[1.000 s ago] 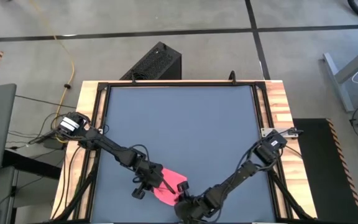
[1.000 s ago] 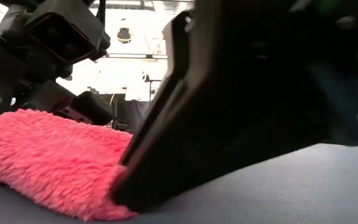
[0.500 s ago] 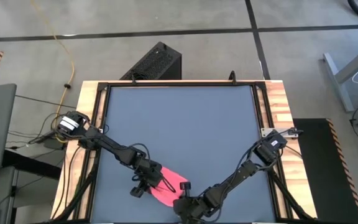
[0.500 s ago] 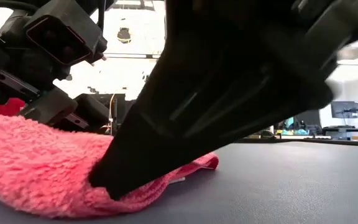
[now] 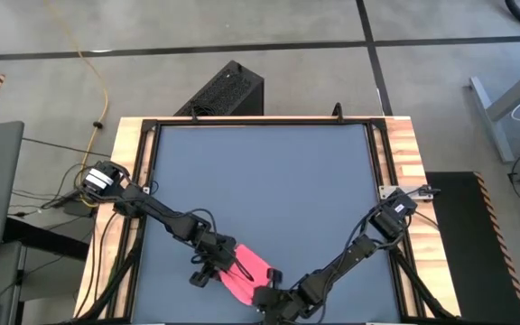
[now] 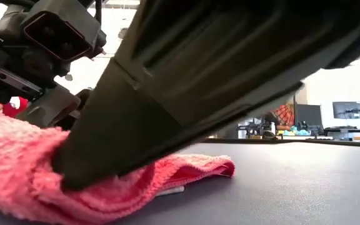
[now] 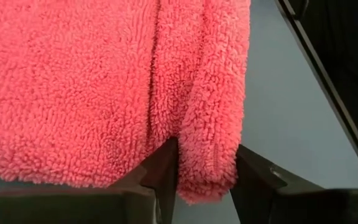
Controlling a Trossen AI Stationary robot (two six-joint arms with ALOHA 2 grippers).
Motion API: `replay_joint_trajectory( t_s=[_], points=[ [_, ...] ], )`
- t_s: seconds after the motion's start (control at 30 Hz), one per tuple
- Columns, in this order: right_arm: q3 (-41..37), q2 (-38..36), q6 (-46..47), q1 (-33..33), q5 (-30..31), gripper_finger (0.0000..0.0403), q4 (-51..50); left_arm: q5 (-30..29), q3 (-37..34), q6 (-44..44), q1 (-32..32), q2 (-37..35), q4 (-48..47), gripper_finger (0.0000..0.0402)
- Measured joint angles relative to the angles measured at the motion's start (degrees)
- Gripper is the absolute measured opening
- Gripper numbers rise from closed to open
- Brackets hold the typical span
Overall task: Roll towel
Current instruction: Roll the pink towel
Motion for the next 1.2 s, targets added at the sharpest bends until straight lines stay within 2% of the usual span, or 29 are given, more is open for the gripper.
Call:
replay_joint_trajectory(
  t_s=[0.2,0.4,0.5,0.63,1.0,1.2],
  points=[
    [-4.5,-2.0,10.9,0.6,2.3,0.0012,5.3,-0.2,0.0,0.1,0.1,0.0,0.1,0.0079],
    [-13.8,-6.9,24.0,2.8,11.0,0.0014,10.0,-0.4,0.0,0.1,0.5,0.0,0.3,0.0026],
    [-18.8,-8.6,30.4,3.2,12.2,0.0014,14.2,-0.9,0.0,-0.8,2.0,0.0,1.8,0.0007],
    [-22.5,-8.6,36.3,2.7,12.2,0.0014,17.5,-1.5,0.0,-2.4,3.6,0.0,3.7,0.0019],
    [-23.0,-8.6,42.1,2.3,13.8,0.0014,15.2,-2.5,0.0,0.1,5.9,-0.2,-1.2,0.0089],
    [-23.1,-8.6,43.5,1.9,13.8,0.0013,13.3,-2.1,-0.2,2.5,7.5,-4.8,-7.2,0.0102]
  ],
)
